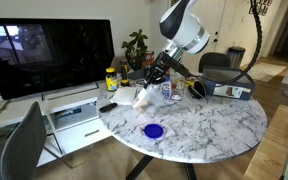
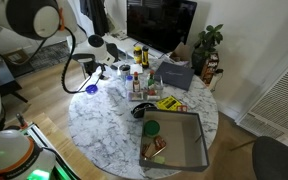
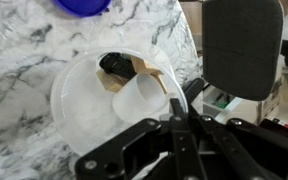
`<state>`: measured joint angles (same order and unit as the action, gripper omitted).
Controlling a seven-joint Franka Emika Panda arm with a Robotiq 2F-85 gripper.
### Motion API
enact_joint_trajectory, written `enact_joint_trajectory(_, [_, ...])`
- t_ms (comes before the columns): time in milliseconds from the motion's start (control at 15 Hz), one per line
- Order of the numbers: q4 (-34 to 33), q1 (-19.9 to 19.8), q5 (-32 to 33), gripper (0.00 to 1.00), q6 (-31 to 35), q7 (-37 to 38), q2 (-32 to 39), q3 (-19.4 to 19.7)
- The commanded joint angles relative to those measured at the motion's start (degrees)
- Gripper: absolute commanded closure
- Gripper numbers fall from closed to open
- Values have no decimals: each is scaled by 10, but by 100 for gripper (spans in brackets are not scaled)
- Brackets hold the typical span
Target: Pour out the transparent bucket is contents, then set the transparent bucket upright
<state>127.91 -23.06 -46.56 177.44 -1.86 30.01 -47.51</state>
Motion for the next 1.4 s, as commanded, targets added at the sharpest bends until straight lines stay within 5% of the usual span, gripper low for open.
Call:
enact_joint_trajectory(0, [-30,-153,-52,99,46,-151,143,-148])
enact_joint_trajectory(267, [36,-306,-33,99,65,-287,271,-229])
enact_joint_trajectory(733, [96,-395,-27,99,47,-398,348,-193])
enact_joint_trajectory(867, [102,-404,-29,70,50,-411,355,-192])
enact_joint_trajectory(1333, [174,-421,-57,16,120,-391,274,-216])
